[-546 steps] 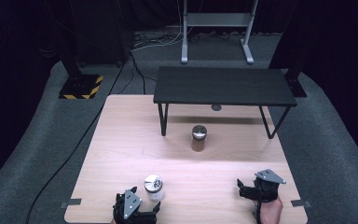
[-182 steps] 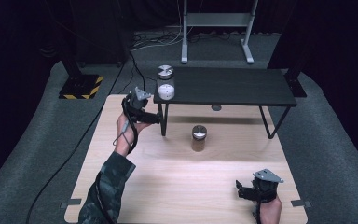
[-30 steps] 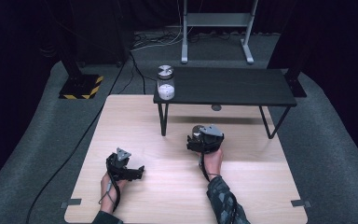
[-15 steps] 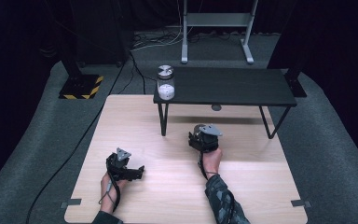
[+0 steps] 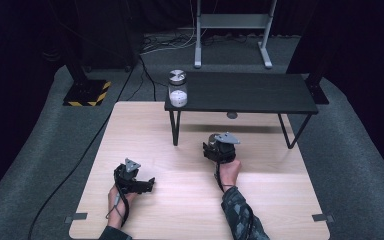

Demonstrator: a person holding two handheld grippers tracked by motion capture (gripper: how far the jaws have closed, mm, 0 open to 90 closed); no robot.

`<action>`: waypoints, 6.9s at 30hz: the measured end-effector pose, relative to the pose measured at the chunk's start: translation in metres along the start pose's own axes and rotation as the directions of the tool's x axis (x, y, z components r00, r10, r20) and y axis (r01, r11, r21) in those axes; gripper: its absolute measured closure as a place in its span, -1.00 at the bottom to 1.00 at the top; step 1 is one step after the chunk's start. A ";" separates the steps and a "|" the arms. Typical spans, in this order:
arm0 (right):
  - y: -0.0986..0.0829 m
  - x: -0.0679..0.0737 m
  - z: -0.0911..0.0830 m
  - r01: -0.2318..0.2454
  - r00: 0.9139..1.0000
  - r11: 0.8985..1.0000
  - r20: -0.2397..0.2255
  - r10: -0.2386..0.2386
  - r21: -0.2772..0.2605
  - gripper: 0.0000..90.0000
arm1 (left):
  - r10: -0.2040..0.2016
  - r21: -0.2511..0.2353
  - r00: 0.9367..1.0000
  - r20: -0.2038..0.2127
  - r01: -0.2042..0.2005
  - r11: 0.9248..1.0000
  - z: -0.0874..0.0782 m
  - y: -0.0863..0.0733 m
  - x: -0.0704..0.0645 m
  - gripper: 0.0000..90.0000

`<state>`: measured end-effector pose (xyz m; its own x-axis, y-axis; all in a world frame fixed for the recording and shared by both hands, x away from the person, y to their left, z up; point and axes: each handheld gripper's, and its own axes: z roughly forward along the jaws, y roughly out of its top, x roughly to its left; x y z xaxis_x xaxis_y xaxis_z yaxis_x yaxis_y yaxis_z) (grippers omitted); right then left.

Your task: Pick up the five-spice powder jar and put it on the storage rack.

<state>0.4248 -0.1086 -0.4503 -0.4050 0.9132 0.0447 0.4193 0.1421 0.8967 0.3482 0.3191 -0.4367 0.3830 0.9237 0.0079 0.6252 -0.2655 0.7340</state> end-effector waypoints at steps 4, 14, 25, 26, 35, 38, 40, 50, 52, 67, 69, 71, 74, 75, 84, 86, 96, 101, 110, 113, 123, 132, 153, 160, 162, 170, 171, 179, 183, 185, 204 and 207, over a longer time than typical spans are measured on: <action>0.001 -0.004 -0.003 -0.009 1.000 1.000 0.000 0.009 0.000 -0.34 | 0.000 0.000 1.000 0.000 0.000 1.000 0.000 0.000 0.000 -0.99; 0.004 -0.014 -0.017 -0.003 1.000 1.000 0.006 0.003 -0.005 -0.34 | 0.001 0.000 1.000 0.000 -0.001 1.000 0.000 0.000 0.000 -0.99; 0.004 -0.028 -0.035 -0.004 1.000 1.000 0.026 0.004 -0.013 -0.34 | 0.001 0.000 1.000 0.000 -0.001 1.000 0.000 0.000 0.000 -0.99; 0.004 -0.029 -0.036 -0.005 1.000 1.000 0.027 0.005 -0.013 -0.34 | 0.001 0.001 1.000 0.000 -0.001 1.000 0.000 0.000 0.000 -0.99; 0.004 -0.038 -0.047 0.001 0.999 1.000 0.032 -0.001 -0.005 -0.34 | 0.001 0.001 1.000 0.000 -0.001 1.000 0.000 0.000 0.000 -0.99; 0.004 -0.041 -0.051 0.001 0.999 1.000 0.038 0.000 -0.007 -0.34 | 0.001 0.000 1.000 0.000 -0.001 1.000 0.000 0.000 0.000 -0.99; 0.005 -0.042 -0.053 0.005 0.999 1.000 0.044 -0.005 -0.005 -0.34 | 0.001 0.001 1.000 0.000 -0.001 1.000 0.000 0.000 0.000 -0.99; 0.005 -0.048 -0.063 0.009 0.998 1.000 0.056 -0.008 -0.008 -0.34 | 0.001 0.000 1.000 0.000 -0.001 1.000 0.000 0.000 0.000 -0.99; 0.006 -0.048 -0.065 0.011 0.998 1.000 0.059 -0.010 -0.008 -0.34 | 0.001 0.000 1.000 0.000 -0.001 1.000 0.000 0.000 0.000 -0.99; 0.012 -0.059 -0.083 0.027 0.996 1.000 0.081 -0.026 -0.015 -0.34 | 0.001 0.000 1.000 0.000 -0.001 1.000 0.000 0.000 0.000 -0.99; 0.013 -0.062 -0.086 0.021 0.997 1.000 0.081 -0.019 -0.021 -0.34 | 0.001 0.000 1.000 0.000 -0.001 1.000 0.000 0.000 0.000 -0.99; 0.014 -0.063 -0.088 0.018 0.996 1.000 0.084 -0.016 -0.026 -0.34 | 0.001 0.000 1.000 0.001 -0.001 1.000 0.000 0.000 0.000 -0.99; 0.017 -0.064 -0.092 0.016 0.996 0.999 0.087 -0.014 -0.030 -0.34 | 0.001 0.000 1.000 0.000 -0.001 1.000 0.000 0.000 0.000 -0.99; 0.018 -0.065 -0.093 0.018 0.996 0.999 0.088 -0.015 -0.030 -0.34 | 0.001 0.000 1.000 0.000 -0.001 1.000 0.000 0.000 0.000 -0.99; 0.028 -0.065 -0.103 0.032 0.996 0.999 0.087 -0.029 -0.044 -0.34 | 0.001 0.000 1.000 0.001 -0.001 1.000 0.000 0.000 0.000 -0.99; 0.030 -0.064 -0.105 0.038 0.996 0.998 0.084 -0.034 -0.046 -0.34 | 0.001 0.000 1.000 0.000 -0.001 1.000 0.000 0.000 0.000 -0.99; 0.042 -0.064 -0.114 0.052 0.996 0.997 0.068 -0.048 -0.054 -0.34 | 0.001 0.000 1.000 0.000 -0.001 1.000 0.000 0.000 0.000 -0.99; 0.047 -0.072 -0.119 0.015 1.000 0.997 0.023 -0.013 -0.069 -0.34 | 0.001 0.000 1.000 0.000 -0.001 1.000 0.000 0.000 0.000 -0.99; 0.057 -0.070 -0.125 0.043 0.999 0.997 0.030 -0.041 -0.070 -0.34 | 0.001 0.000 1.000 0.000 -0.001 1.000 0.000 0.000 0.000 -0.99; 0.061 -0.069 -0.127 0.050 0.998 0.996 0.031 -0.048 -0.074 -0.34 | 0.001 0.000 1.000 0.000 -0.001 1.000 0.000 0.000 0.000 -0.99; 0.073 -0.066 -0.134 0.081 0.996 0.993 0.039 -0.078 -0.087 -0.34 | 0.001 0.000 1.000 0.000 -0.001 1.000 0.000 0.000 0.000 -0.99; 0.084 -0.066 -0.143 0.096 0.995 0.988 0.027 -0.094 -0.119 -0.34 | 0.002 0.001 1.000 0.001 -0.002 1.000 0.000 0.001 0.000 -0.99; 0.116 -0.064 -0.151 0.142 0.990 0.978 0.018 -0.141 -0.156 -0.34 | 0.003 0.001 1.000 0.001 -0.003 1.000 0.000 0.001 0.000 -0.99; 0.127 -0.066 -0.152 0.140 0.990 0.976 0.011 -0.140 -0.166 -0.34 | 0.003 0.001 1.000 0.001 -0.003 1.000 0.000 0.001 0.000 -0.99; 0.131 -0.066 -0.152 0.144 0.990 0.975 0.010 -0.144 -0.169 -0.34 | 0.003 0.001 1.000 0.001 -0.003 1.000 0.000 0.001 0.000 -0.99; 0.146 -0.065 -0.152 0.165 0.986 0.971 0.009 -0.166 -0.175 -0.34 | 0.002 0.001 1.000 0.002 -0.002 1.000 0.000 0.001 0.000 -0.99; 0.149 -0.064 -0.151 0.168 0.986 0.970 0.009 -0.169 -0.175 -0.34 | 0.002 0.001 1.000 0.002 -0.002 1.000 0.000 0.001 0.000 -0.99; 0.165 -0.065 -0.144 0.176 0.984 0.970 -0.004 -0.180 -0.164 -0.34 | 0.002 0.002 1.000 0.003 -0.002 1.000 0.000 0.001 0.001 -0.99; 0.175 -0.066 -0.137 0.169 0.985 0.973 -0.012 -0.173 -0.157 -0.34 | 0.002 0.002 1.000 0.003 -0.002 1.000 0.001 0.001 0.001 -0.99; 0.180 -0.067 -0.132 0.160 0.986 0.976 -0.020 -0.164 -0.150 -0.34 | 0.003 0.002 1.000 0.003 -0.003 1.000 0.001 0.001 0.001 -0.99; 0.211 -0.075 -0.093 0.156 0.985 0.985 -0.067 -0.161 -0.074 -0.34 | 0.002 0.002 1.000 0.003 -0.002 1.000 0.001 0.001 0.001 -0.99; 0.214 -0.077 -0.088 0.147 0.985 0.987 -0.079 -0.153 -0.070 -0.34 | 0.003 0.002 1.000 0.003 -0.003 1.000 0.001 0.001 0.001 -0.99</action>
<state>0.4746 -0.1824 -0.2234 -0.5268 0.8480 -0.0583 0.2976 0.2482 0.9219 0.3494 0.3193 -0.4364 0.3867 0.9222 0.0078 0.6257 -0.2685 0.7324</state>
